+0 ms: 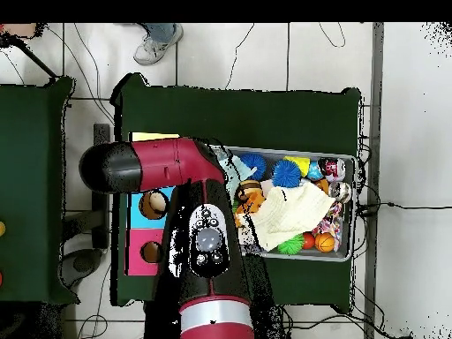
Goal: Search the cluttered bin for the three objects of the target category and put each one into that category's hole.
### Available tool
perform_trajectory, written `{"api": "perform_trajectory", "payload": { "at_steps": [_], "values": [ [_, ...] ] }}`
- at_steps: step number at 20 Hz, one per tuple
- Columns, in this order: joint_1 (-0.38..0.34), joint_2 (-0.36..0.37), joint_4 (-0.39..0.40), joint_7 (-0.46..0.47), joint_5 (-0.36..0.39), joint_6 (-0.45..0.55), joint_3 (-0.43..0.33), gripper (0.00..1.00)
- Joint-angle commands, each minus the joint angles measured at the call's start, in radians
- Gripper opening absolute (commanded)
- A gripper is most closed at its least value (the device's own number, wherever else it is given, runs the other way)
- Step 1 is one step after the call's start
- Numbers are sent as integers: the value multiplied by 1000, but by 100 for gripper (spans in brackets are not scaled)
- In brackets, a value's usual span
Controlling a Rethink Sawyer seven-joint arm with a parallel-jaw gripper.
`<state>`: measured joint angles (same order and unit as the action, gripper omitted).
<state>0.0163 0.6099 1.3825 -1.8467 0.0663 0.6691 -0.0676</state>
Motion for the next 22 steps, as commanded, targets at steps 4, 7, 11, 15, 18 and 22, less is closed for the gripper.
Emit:
{"api": "perform_trajectory", "payload": {
  "at_steps": [4,7,11,15,18,22],
  "values": [
    [-21,-79,11,14,70,45,-34,0],
    [-19,-94,3,13,70,48,-33,0],
    [-19,-111,-7,12,71,34,-34,0],
    [-20,-124,-15,11,71,19,-35,0],
    [-18,-145,-40,8,69,13,-37,0],
    [-15,-173,-62,2,68,-2,-39,0]
  ]
}}
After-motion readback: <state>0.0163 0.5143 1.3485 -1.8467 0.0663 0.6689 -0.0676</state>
